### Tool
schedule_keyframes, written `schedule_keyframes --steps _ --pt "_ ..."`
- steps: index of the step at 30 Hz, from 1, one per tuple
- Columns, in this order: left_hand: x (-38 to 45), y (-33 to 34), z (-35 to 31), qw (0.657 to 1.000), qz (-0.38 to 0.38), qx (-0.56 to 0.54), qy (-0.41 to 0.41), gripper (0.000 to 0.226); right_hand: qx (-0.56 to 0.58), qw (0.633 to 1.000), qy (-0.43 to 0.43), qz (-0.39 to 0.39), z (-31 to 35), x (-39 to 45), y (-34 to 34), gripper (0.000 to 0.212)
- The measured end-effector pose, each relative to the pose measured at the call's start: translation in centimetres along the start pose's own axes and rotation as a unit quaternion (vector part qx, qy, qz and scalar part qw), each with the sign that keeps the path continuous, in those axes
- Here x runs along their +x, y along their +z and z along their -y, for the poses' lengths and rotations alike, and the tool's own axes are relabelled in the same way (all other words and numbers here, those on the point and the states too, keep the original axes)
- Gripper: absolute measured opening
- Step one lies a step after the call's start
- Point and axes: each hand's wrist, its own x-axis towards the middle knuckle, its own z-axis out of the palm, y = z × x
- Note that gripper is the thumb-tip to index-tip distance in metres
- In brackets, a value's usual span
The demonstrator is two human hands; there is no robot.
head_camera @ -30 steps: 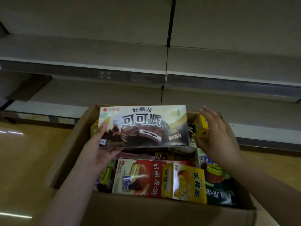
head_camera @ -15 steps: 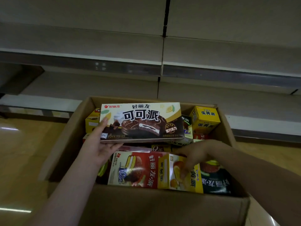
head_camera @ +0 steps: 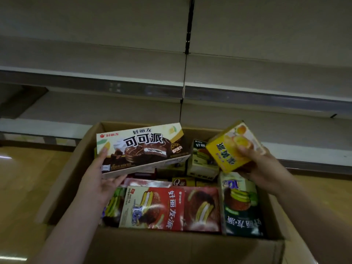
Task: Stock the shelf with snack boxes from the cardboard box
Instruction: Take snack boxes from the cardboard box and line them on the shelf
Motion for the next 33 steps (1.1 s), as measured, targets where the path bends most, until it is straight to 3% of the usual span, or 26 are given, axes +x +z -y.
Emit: schedule_keyframes --steps 2,5,7,10,12,15,17,20,22,24,25,27,30,33 --pt "0.1 0.2 0.4 1.000 0.003 0.021 0.000 0.030 -0.090 0.989 -0.111 -0.048 -2.0 -0.6 -0.4 0.084" --pt "0.2 0.4 0.8 0.999 0.004 0.037 0.003 0.030 -0.409 0.866 -0.283 -0.047 -3.9 -1.3 -1.4 0.100" --pt "0.4 0.3 0.9 0.999 0.001 0.038 0.005 0.030 -0.463 0.819 -0.340 -0.011 -4.6 -1.0 -3.0 0.106" --pt "0.5 0.1 0.8 0.999 -0.010 0.032 0.002 0.030 -0.545 0.782 -0.302 0.019 -4.3 -1.2 -4.2 0.102" --pt "0.6 0.1 0.8 1.000 -0.016 0.025 -0.003 0.031 -0.591 0.778 -0.208 0.036 -3.7 -1.7 -4.1 0.094" --pt "0.7 0.1 1.0 0.999 -0.011 0.037 -0.007 0.032 -0.582 0.803 -0.117 0.050 -3.4 -2.3 -3.3 0.072" --pt "0.7 0.2 1.3 0.999 -0.005 0.049 -0.008 0.036 -0.518 0.848 -0.106 0.027 -3.5 -2.4 -2.9 0.062" --pt "0.9 0.1 1.4 0.998 -0.004 0.056 -0.007 0.038 -0.299 0.953 -0.033 -0.030 -3.2 -2.3 -1.7 0.049" --pt "1.1 0.1 1.4 0.998 -0.009 0.056 -0.006 0.035 -0.104 0.991 0.062 -0.061 -2.8 -1.8 -1.1 0.045" --pt "1.3 0.1 1.5 0.998 -0.010 0.057 -0.008 0.034 0.012 0.989 0.124 -0.077 -2.3 -0.5 -1.4 0.042" --pt "1.3 0.1 1.6 0.998 -0.010 0.058 -0.010 0.035 0.014 0.987 0.140 -0.081 -2.1 0.1 -1.6 0.038" --pt "1.4 -0.1 1.8 0.998 -0.013 0.052 -0.010 0.037 -0.034 0.984 0.164 -0.062 -1.5 1.3 -1.1 0.032" --pt "1.7 0.0 2.0 0.999 -0.012 0.051 -0.006 0.036 -0.119 0.974 0.194 -0.001 -0.8 2.5 0.5 0.056" --pt "1.8 0.6 2.2 0.998 -0.003 0.057 -0.004 0.031 -0.181 0.959 0.215 0.029 -0.5 3.2 1.6 0.047"
